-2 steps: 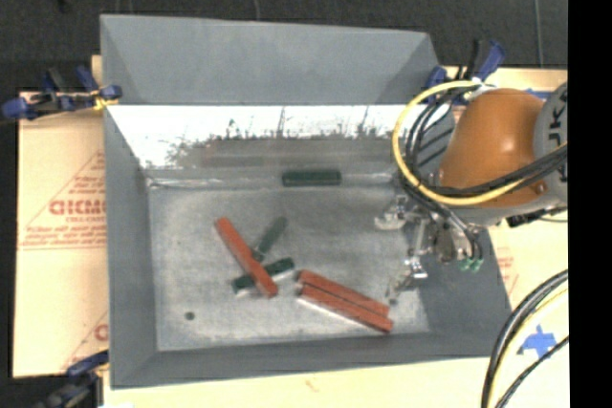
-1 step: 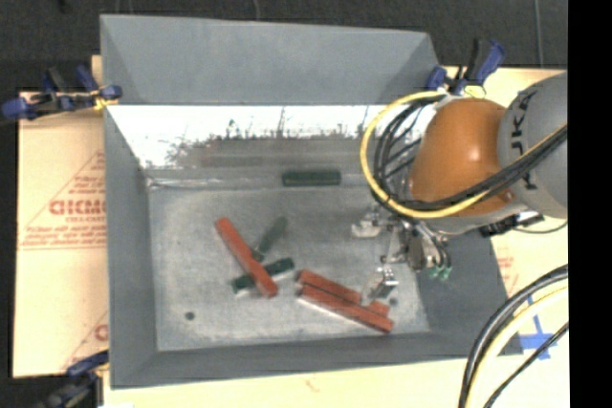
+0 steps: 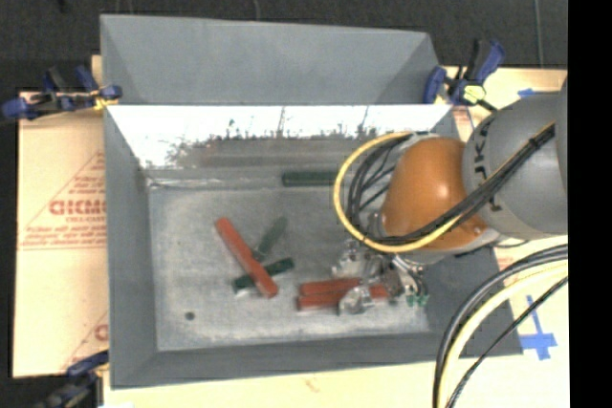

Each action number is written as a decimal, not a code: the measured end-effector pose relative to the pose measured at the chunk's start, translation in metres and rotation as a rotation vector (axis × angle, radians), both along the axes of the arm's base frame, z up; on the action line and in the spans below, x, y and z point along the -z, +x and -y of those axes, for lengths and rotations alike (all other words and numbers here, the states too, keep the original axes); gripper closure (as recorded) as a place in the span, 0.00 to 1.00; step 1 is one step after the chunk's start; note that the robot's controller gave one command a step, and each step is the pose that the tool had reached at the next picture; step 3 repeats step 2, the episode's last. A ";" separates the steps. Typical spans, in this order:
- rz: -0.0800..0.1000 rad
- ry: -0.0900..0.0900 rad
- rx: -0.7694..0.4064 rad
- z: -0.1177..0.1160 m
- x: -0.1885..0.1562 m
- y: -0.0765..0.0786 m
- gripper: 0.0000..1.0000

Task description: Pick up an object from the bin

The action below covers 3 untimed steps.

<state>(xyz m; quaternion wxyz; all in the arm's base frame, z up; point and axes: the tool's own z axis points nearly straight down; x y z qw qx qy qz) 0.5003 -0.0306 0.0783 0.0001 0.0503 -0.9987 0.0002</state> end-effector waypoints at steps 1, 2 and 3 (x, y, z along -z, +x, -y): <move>0.000 0.000 -0.001 0.000 0.000 0.000 1.00; -0.001 0.000 -0.026 0.008 -0.192 -0.011 1.00; -0.001 0.000 -0.026 0.008 -0.192 -0.011 1.00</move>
Offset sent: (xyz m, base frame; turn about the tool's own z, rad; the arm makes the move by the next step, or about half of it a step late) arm -0.0141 -0.0100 0.2562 -0.0378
